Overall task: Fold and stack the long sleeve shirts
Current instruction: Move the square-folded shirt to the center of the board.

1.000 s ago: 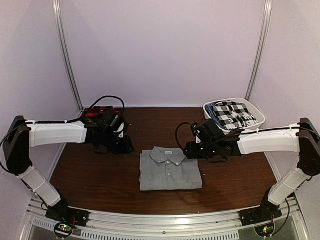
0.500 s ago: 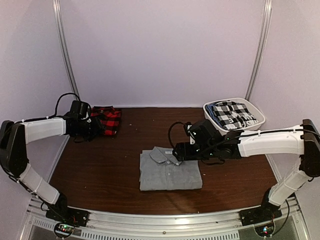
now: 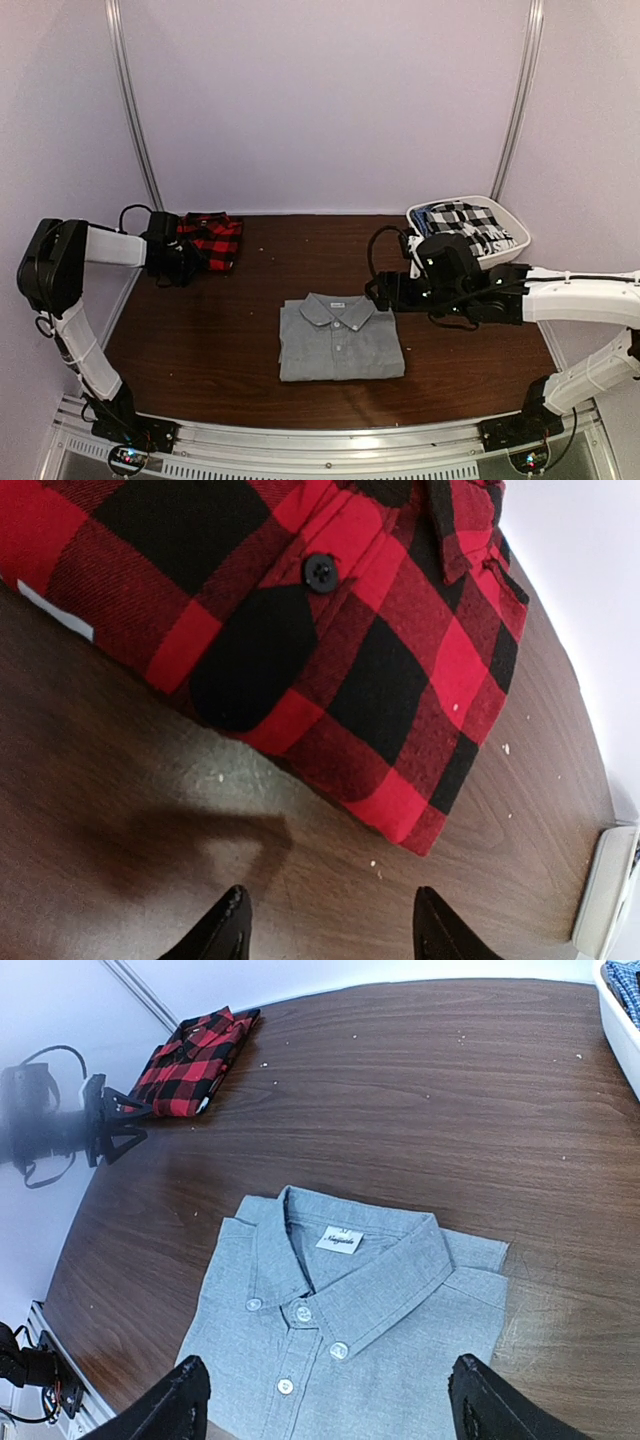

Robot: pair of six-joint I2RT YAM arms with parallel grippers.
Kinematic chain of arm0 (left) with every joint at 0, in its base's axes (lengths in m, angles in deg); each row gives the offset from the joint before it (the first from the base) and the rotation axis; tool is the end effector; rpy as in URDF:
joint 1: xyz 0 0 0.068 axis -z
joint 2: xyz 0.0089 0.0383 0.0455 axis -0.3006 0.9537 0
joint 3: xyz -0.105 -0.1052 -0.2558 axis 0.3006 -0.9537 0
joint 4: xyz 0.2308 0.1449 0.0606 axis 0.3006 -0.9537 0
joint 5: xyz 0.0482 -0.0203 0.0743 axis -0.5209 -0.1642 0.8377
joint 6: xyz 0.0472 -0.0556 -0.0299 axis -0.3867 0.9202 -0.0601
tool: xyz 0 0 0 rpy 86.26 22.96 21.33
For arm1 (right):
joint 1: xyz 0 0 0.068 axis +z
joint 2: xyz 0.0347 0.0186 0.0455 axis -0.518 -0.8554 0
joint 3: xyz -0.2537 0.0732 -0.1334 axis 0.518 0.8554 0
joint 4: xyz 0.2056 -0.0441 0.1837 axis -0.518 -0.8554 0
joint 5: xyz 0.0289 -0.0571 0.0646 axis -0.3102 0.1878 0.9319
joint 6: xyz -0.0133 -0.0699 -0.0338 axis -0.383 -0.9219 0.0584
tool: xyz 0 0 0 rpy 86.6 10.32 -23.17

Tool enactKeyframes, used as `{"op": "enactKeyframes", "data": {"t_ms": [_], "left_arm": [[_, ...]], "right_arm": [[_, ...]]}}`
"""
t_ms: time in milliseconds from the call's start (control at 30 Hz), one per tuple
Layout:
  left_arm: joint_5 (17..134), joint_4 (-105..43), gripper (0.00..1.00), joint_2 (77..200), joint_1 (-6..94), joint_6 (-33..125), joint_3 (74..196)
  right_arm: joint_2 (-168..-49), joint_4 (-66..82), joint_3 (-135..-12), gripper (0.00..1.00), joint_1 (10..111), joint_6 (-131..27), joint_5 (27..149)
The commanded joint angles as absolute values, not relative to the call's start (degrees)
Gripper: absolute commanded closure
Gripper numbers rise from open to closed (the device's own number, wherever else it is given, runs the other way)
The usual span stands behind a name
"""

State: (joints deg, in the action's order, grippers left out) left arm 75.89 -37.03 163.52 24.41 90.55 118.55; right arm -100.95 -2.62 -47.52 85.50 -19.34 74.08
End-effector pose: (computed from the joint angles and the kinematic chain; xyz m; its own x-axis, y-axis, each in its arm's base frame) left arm 0.3918 -0.0568 0.1464 -0.5861 -0.7611 -0.2777 -0.5090 0.6126 -0.6046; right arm 0.1927 0.2548 0.2585 -0.7334 0.0578 -0.6774 -0.3701 0.8018 0.4691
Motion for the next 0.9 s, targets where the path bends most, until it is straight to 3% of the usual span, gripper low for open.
{"op": "enactKeyframes", "data": {"t_ms": [0, 367, 467, 700, 867], "left_arm": [[73.9, -28.2, 0.44, 166.5, 23.4, 93.8, 119.6], [73.8, -25.2, 0.55, 173.0, 23.3, 94.5, 122.9], [73.8, -24.7, 0.64, 174.4, 23.3, 94.1, 123.5], [73.4, -25.1, 0.98, 175.3, 23.3, 92.8, 124.0], [72.4, -25.4, 1.0, 172.4, 23.7, 92.8, 121.2]], "right_arm": [[-97.9, -4.0, -45.2, 0.17, 85.8, -18.0, 70.5], [-93.7, -5.7, -42.4, 0.17, 85.8, -17.3, 68.5], [-93.1, -5.8, -41.8, 0.17, 85.7, -17.2, 68.3], [-92.3, -5.8, -41.1, 0.17, 85.7, -17.1, 68.2], [-92.4, -4.8, -40.4, 0.16, 85.6, -17.1, 68.6]]}}
